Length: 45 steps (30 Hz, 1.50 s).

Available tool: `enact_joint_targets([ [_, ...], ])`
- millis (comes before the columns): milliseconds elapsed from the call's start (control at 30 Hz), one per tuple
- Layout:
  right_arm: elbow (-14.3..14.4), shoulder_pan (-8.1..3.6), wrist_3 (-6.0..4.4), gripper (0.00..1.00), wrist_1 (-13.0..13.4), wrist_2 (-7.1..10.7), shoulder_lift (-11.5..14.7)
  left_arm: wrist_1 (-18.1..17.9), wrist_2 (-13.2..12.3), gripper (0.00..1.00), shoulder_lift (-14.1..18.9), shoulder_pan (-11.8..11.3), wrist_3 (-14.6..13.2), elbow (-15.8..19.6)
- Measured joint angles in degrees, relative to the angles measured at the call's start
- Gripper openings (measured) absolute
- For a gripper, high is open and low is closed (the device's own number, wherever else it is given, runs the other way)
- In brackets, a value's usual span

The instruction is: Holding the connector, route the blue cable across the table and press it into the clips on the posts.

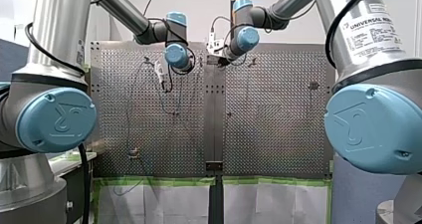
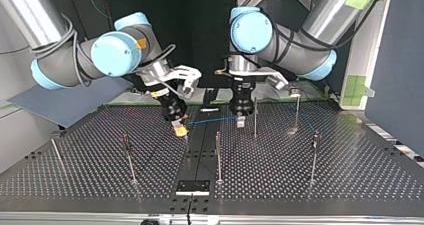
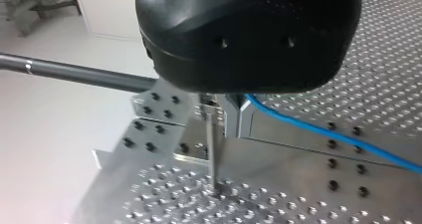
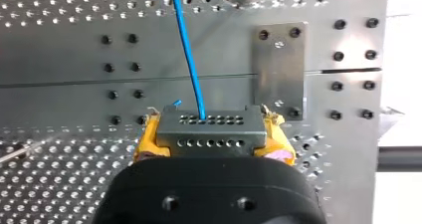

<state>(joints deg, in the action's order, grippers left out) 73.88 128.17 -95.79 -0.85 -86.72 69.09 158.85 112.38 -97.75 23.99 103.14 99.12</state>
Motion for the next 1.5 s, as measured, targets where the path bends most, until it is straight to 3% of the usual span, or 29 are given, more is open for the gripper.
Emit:
enact_joint_targets([
  [233, 0.0, -0.06, -0.03, 0.00, 0.1, 0.04, 0.2, -2.1, -2.7, 0.00, -0.2, -0.5, 0.8, 0.0],
  [467, 0.0, -0.45, -0.40, 0.00, 0.6, 2.38, -0.8, -4.0, -6.0, 0.00, -3.2, -1.1, 1.4, -0.3],
  [700, -0.4, -0.81, -0.44, 0.00, 1.5, 4.09, -0.9, -3.5, -6.1, 0.00, -3.8, -1.7, 0.9, -1.6],
  [933, -1.5, -1.01, -0.44, 0.00, 1.5, 4.63, -0.9, -2.7, -4.5, 0.00, -3.0, -1.9, 0.8, -1.7],
  [1100, -2.3, -1.18, -0.49, 0.00, 1.5, 5.49, -0.9, -3.4, -5.1, 0.00, -2.8, -2.3, 1.0, -2.1],
  [1500, -2.7, -2.79, -2.41, 0.00, 2.6, 7.15, -1.1, -4.4, -7.6, 0.00, -6.4, -4.8, 1.2, -5.1],
])
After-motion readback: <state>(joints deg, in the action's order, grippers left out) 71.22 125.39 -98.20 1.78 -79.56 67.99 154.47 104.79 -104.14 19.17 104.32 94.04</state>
